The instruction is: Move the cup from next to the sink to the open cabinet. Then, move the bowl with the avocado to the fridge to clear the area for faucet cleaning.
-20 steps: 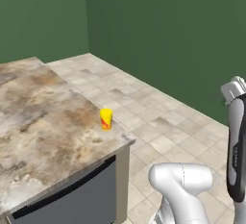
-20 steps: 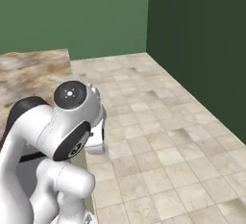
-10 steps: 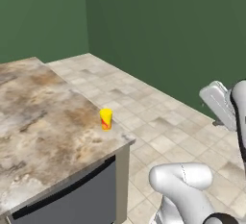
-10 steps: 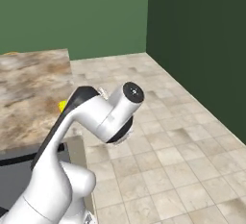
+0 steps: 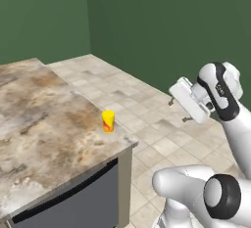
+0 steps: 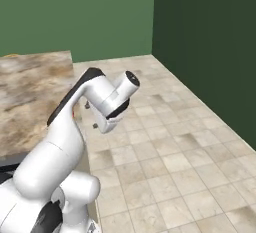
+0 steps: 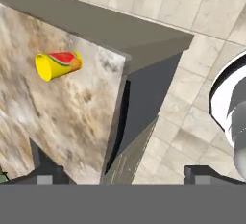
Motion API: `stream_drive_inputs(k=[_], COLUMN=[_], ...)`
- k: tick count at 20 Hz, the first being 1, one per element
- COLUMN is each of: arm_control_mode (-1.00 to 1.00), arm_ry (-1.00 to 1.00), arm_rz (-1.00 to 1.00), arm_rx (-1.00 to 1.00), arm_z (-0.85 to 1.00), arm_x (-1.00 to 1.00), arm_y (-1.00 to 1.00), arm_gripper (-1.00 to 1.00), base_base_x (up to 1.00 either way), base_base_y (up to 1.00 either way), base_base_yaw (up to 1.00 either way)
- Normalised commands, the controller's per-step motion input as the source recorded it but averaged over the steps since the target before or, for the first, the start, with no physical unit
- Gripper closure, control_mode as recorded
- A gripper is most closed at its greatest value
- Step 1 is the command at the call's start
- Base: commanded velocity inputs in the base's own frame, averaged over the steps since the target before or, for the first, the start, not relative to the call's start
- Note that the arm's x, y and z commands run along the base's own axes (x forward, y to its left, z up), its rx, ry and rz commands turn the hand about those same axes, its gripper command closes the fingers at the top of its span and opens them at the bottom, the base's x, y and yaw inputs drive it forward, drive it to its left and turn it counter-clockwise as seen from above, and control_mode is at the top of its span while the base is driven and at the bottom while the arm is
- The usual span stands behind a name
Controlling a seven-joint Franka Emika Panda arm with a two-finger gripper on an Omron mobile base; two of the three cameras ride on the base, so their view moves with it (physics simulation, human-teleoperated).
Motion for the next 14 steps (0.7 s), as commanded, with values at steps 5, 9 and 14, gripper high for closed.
stream_drive_inputs(k=[5,9,14], arm_control_mode=[-1.00,-1.00,-1.00], arm_ry=[0.36,0.14,0.12], arm_rz=[0.00,0.00,-0.11], arm_rx=[0.11,0.13,0.41], arm_z=[-0.25,-0.10,-0.25], arm_x=[0.37,0.12,0.26], arm_y=[0.68,0.39,0.01], arm_gripper=[-1.00,-1.00,-1.00], base_base_x=[0.00,0.00,0.00], base_base_y=[0.00,0.00,0.00], base_base_yaw=[0.00,0.00,0.00])
